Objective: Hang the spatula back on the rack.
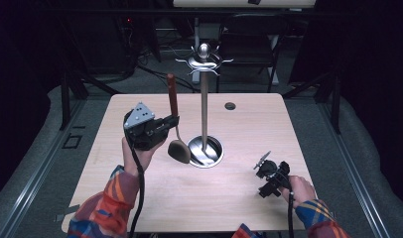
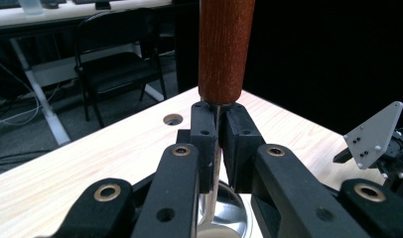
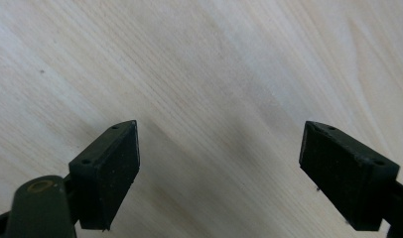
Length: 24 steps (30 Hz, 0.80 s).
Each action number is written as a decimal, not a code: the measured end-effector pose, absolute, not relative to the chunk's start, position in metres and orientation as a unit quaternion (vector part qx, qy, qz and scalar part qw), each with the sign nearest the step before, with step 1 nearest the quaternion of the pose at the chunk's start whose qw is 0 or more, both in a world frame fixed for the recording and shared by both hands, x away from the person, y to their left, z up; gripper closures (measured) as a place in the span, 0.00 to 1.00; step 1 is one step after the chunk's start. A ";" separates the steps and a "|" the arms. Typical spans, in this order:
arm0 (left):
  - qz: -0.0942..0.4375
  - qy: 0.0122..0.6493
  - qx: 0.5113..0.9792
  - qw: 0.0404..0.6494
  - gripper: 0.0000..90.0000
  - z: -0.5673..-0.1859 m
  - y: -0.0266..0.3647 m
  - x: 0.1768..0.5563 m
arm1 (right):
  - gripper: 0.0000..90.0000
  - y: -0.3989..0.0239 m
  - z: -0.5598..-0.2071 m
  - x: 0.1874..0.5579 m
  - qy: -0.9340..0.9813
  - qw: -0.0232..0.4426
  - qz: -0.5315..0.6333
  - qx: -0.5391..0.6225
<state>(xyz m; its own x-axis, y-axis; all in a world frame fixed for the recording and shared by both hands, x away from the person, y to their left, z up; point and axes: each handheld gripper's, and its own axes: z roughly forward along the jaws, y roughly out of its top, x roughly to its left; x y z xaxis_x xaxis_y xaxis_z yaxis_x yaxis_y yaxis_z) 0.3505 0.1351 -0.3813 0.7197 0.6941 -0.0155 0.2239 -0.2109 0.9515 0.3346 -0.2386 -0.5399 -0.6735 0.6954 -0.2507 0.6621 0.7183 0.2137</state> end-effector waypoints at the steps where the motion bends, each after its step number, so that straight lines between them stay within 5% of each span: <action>1: 0.213 0.303 0.748 0.550 0.93 -0.380 0.134 0.351 | 0.17 -0.238 -0.538 0.334 0.914 0.165 0.050 0.368; 24: 0.187 0.278 0.769 0.545 0.93 -0.374 0.114 0.367 | 0.17 -0.254 -0.533 0.322 0.901 0.171 0.049 0.395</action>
